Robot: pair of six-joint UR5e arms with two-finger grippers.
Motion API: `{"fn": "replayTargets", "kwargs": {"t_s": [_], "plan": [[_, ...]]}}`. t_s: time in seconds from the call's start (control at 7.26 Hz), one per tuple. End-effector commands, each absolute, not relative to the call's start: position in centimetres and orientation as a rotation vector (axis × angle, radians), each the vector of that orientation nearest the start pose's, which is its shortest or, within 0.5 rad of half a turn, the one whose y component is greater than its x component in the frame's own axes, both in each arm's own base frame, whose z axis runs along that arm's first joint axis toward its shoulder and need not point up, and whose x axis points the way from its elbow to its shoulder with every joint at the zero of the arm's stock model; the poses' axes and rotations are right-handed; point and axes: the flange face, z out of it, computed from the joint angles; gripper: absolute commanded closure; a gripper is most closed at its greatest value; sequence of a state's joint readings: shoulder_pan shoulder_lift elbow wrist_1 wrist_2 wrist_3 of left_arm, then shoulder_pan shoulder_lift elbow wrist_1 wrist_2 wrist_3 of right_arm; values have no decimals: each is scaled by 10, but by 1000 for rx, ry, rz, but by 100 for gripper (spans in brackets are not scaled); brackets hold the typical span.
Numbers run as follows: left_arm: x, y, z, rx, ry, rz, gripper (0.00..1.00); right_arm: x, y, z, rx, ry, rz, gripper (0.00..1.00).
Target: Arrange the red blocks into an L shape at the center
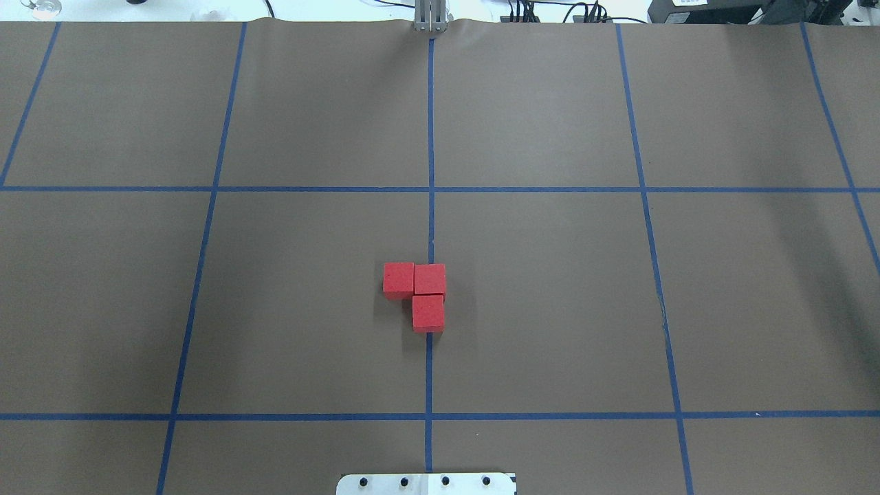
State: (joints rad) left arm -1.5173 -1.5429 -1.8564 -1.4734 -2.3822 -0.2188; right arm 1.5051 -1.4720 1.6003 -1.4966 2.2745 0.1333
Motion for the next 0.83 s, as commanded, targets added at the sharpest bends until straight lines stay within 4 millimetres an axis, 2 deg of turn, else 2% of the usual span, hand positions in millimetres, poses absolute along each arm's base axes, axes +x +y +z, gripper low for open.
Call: {"fn": "replayTargets", "kwargs": {"t_s": [0.0, 0.69], "plan": [[-35, -479, 538, 42, 825, -90, 0, 33, -546, 587, 127, -721, -9, 1], [-36, -474, 535, 46, 825, -88, 0, 28, -547, 582, 136, -722, -20, 1]]}}
